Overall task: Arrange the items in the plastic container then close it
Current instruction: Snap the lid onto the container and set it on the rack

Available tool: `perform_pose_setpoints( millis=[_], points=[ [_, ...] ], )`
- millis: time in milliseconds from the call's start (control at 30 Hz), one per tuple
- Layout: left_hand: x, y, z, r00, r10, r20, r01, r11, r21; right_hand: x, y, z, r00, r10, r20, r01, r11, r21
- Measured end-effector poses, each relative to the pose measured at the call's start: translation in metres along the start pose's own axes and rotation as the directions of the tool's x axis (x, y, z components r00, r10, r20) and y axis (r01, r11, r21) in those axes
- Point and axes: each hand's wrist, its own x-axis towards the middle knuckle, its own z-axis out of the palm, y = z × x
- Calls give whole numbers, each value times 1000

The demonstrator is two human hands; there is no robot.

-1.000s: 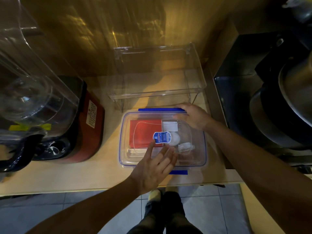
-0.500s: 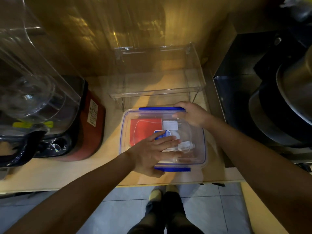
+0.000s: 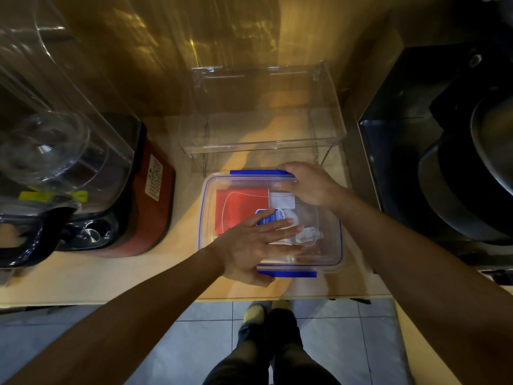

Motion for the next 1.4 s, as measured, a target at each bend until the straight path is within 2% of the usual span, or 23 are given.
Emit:
perform_pose_setpoints(
  millis=[233,467,600,733,800,867,900,967,1000,1033,1100,1133,1167,1200,1233,1267,1333,1400],
  points=[
    [-4,0,1,996,75,-49,-79,993,-89,-3,0,3,996,2,-87,10,991,137],
    [-5,0,2,988,110,-111,-116,992,-47,-4,-1,8,990,34,-138,-4,978,209],
    [-5,-1,4,992,104,-68,-107,993,-41,-3,-1,8,986,86,-141,-53,973,226],
    [-5,-4,5,996,87,-31,-88,996,-30,-8,-2,8,989,50,-139,-25,985,173],
    [-5,-2,3,993,74,-96,-76,997,-16,-10,-1,10,990,0,-142,2,1000,15],
    [-7,1,1,979,47,-197,-54,998,-27,-15,0,14,983,17,-183,-38,993,-111],
    [-8,2,-1,969,6,-248,-20,998,-55,-20,1,17,971,50,-233,-78,991,-112],
    [-15,3,-5,908,-178,-379,122,978,-168,-35,4,21,913,109,-392,-136,990,-42],
    [-19,3,-6,837,-314,-448,220,943,-249,-43,7,23,873,140,-468,-155,988,8],
    [-24,3,-7,732,-466,-497,332,881,-336,-51,11,24,835,187,-517,-180,982,64],
    [-36,0,-5,436,-741,-511,571,666,-480,-67,17,25,783,332,-526,-272,943,191],
    [-41,-1,-3,271,-848,-456,658,509,-555,-73,18,27,759,418,-499,-319,907,275],
    [-47,-2,1,141,-934,-330,688,332,-645,-80,19,31,733,511,-450,-361,852,379],
    [-52,-2,5,63,-986,-156,664,158,-731,-86,19,36,709,596,-376,-393,778,491],
    [-56,-1,10,41,-999,11,612,16,-791,-92,19,41,697,655,-293,-412,700,583],
    [-59,0,15,67,-989,135,569,-73,-819,-97,18,47,703,674,-228,-412,647,641],
    [-64,2,23,148,-962,231,561,-111,-821,-103,17,59,734,647,-206,-376,641,669],
    [-68,-1,22,169,-962,215,563,-84,-822,-105,16,63,733,628,-262,-336,669,663]
  ],
)
